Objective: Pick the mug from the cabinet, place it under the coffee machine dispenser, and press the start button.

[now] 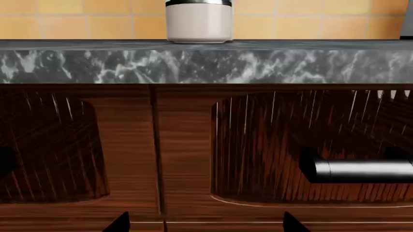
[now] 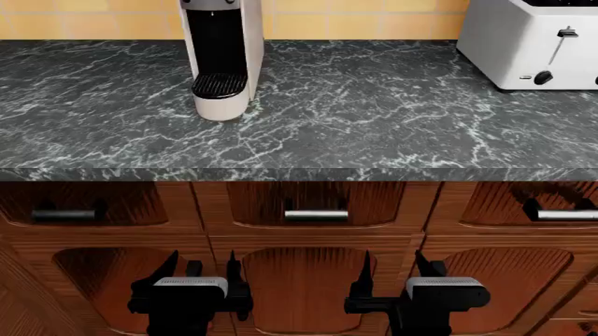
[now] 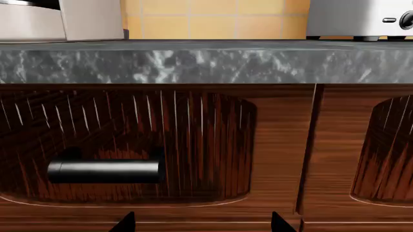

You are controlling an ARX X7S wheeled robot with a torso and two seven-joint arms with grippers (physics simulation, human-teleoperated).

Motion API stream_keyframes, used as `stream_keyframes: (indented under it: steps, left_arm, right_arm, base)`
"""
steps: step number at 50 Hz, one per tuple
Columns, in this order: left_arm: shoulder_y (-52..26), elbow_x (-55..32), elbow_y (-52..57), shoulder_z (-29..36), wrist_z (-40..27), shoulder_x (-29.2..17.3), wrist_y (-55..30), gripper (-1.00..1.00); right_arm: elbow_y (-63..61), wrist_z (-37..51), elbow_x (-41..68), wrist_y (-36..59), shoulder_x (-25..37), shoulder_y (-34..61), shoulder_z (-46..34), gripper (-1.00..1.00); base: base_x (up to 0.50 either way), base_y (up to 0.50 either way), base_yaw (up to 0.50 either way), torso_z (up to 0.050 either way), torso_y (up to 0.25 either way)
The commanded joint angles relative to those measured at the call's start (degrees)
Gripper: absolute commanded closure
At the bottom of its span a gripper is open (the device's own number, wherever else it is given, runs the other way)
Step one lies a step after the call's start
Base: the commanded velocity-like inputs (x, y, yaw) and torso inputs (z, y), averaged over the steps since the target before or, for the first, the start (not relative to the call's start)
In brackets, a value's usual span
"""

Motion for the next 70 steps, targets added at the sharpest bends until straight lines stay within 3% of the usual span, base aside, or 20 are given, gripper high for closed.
stream_keyframes:
  steps: [1,7,41,44,70]
  left_arm:
    - [0.1,-1.4,0.2,1.0,-0.4,-1.0,-0.5,-1.0]
    - [0.8,-6.0,3.0,1.1,-0.5,-2.0,-1.2,-1.0]
    - [1.6,-12.1,5.6,3.9,-1.4,-5.3,-0.4,-1.0]
    - [0.7,-12.7,5.1,3.5,-3.1,-5.0,-3.5,-1.0]
    - [-0.3,-13.9,3.7,4.6,-5.8,-6.1,-1.7,-1.0]
  right_arm:
    - [-0.2,2.4,-0.2,0.4,0.8,0.1,-1.0,-1.0]
    - [-2.7,3.6,1.0,1.0,2.3,-0.8,-2.4,-1.0]
    - [-3.2,6.3,4.3,-0.3,5.0,-0.8,-5.8,-1.0]
    - [-3.6,7.0,3.1,0.6,5.5,-0.8,-6.7,-1.0]
    - [-5.1,8.5,5.2,1.8,6.9,-0.7,-8.3,-1.0]
  base:
    - [0.0,0.0,0.0,0.0,0.0]
    - [0.0,0.0,0.0,0.033,0.017]
    - [0.0,0.0,0.0,0.049,0.026]
    - [0.01,0.5,0.0,0.0,0.0]
    - [0.01,0.5,0.0,0.0,0.0]
